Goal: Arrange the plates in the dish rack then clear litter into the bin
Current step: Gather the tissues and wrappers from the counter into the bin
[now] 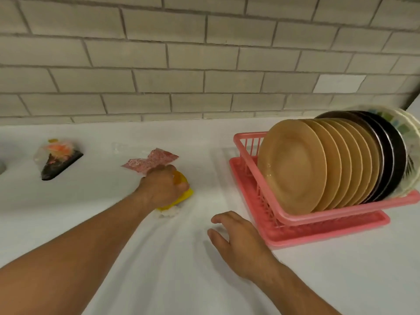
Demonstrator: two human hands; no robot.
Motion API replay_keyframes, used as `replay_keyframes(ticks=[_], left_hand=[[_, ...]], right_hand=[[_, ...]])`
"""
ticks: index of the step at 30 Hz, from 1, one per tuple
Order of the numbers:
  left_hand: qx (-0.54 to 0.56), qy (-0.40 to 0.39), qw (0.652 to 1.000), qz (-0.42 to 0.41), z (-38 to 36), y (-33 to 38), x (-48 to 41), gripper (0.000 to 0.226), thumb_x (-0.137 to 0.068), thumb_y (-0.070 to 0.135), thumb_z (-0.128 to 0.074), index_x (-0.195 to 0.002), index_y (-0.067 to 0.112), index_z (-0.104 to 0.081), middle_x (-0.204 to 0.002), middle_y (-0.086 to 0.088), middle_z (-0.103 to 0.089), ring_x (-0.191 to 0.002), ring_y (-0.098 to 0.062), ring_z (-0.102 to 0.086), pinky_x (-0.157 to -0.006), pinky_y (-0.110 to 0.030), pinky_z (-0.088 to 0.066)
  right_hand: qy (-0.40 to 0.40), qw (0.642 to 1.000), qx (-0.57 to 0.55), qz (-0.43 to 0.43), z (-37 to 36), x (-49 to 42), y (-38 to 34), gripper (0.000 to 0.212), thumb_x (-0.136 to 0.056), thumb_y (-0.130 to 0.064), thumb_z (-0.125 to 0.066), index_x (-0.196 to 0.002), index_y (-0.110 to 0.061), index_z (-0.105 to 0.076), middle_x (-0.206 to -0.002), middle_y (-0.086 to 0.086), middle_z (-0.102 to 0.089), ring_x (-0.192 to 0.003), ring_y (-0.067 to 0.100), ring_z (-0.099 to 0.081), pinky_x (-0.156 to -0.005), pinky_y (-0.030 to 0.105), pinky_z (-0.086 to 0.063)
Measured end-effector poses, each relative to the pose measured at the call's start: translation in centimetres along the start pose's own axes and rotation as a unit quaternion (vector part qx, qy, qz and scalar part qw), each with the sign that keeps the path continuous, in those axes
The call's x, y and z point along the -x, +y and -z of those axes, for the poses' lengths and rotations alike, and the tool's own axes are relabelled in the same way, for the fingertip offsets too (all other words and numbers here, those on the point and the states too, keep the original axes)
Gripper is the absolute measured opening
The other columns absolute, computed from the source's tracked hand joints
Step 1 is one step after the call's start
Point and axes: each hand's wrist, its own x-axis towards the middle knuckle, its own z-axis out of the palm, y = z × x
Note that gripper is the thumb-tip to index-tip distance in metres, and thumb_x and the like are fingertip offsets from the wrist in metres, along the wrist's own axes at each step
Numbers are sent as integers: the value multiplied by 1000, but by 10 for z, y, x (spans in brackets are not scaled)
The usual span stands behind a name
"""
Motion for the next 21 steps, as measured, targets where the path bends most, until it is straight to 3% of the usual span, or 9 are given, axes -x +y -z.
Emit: replay_keyframes(ticks=[3,8,12,15,18,21], left_hand=[[-61,-108,992,26,-9,-2,-23,92,-62,77,-51,-134,19,-40,-132,-7,-46,-118,-31,-46,-96,-47,-44],[-113,-159,981,24,-13,-1,-35,105,-69,76,-56,-149,20,-17,-147,-9,-32,-134,-34,-32,-104,-51,-36],[-127,-144,981,-16,-12,-5,-36,75,-82,59,-53,-140,17,-31,-137,-11,-42,-124,-34,-42,-98,-48,-42],[-59,-121,991,-21,-4,-6,-34,42,-93,38,-43,-126,13,-41,-121,-12,-54,-106,-31,-54,-84,-37,-48],[78,-101,992,-17,9,-8,-32,27,-96,25,-37,-111,6,-50,-97,-15,-61,-86,-29,-60,-73,-35,-51],[273,-79,959,-1,29,-11,-23,17,-94,13,-33,-88,10,-49,-63,-10,-57,-54,-23,-53,-49,-33,-52]], right_hand=[[6,1000,7,-18,-12,-4,-1,37,-98,-41,-47,-131,-27,-53,-132,-17,-50,-119,0,-47,-97,10,-33],[28,999,7,-33,-18,-24,-6,36,-97,-41,-51,-129,-25,-56,-128,-15,-53,-117,2,-50,-97,11,-34],[55,997,-13,-44,-20,-47,-6,35,-95,-38,-54,-126,-24,-58,-123,-14,-57,-113,3,-51,-93,12,-36],[59,997,-6,-43,-23,-68,-6,33,-94,-37,-56,-124,-23,-60,-120,-12,-59,-108,4,-53,-90,13,-37],[83,996,13,-21,-17,-95,-12,24,-94,-29,-57,-113,-19,-66,-112,-6,-64,-99,10,-58,-88,23,-46],[142,988,61,22,-4,-131,-22,19,-92,-19,-55,-103,-12,-69,-104,3,-67,-97,19,-60,-86,32,-49]])
